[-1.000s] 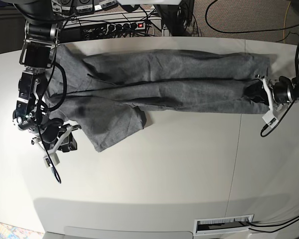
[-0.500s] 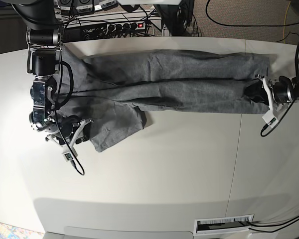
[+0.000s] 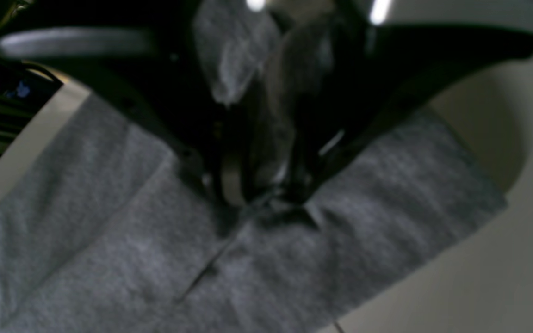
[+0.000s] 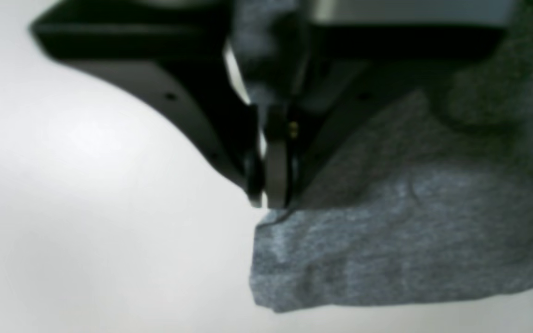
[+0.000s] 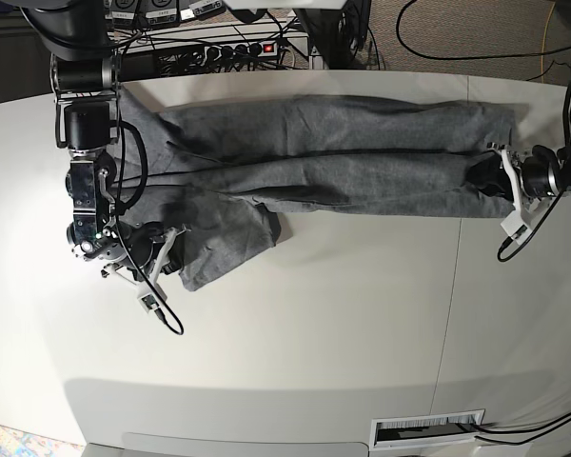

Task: Fold the T-shirt properly
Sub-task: 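Move the right gripper to the loose hem flap and grasp it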

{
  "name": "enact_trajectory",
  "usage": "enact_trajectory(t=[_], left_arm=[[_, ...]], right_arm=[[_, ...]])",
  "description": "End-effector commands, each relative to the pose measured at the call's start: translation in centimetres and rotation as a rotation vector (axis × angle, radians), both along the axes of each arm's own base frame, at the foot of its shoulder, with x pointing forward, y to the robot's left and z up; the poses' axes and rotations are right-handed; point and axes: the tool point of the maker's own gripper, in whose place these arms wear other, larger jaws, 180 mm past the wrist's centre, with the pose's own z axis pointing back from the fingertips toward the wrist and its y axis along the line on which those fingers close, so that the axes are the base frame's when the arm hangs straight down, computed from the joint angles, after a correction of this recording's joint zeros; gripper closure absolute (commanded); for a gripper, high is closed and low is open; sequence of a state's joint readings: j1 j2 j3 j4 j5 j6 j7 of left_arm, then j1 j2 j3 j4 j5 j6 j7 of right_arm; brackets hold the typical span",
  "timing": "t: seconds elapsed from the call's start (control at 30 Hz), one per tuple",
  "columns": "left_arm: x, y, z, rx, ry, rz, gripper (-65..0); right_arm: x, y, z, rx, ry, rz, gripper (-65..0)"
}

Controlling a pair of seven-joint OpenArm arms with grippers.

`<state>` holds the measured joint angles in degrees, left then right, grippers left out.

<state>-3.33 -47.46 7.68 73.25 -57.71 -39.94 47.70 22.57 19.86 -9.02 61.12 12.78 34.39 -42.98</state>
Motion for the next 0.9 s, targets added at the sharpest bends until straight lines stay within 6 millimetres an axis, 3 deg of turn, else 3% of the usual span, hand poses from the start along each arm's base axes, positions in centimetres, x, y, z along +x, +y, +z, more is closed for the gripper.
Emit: enact_trajectory(t=[0.0,0.2,0.53,0.87], left_arm=[[0.4,0.8,0.7,0.018,-0.014,-0.001,-16.7],[0.4,0.8,0.7,0.019,-0.014,-0.001,-16.7],[0.4,0.8,0.7,0.02,-0.014,-0.001,-16.7],[0.4,0.8,0.6,0.022,-0.014,-0.002,-16.7]], right_arm=[[-0.7,-1.3,-0.4,-0.065,0.057,-0.001,0.0],[-0.8,-1.0,-0.1,-0.05,0.067,0.0,0.0],[-0.6,2.0,3.3,0.066,0.056,0.039,0.0],[-2.9,4.4,6.7,0.088,0.065,0.146,0.0]])
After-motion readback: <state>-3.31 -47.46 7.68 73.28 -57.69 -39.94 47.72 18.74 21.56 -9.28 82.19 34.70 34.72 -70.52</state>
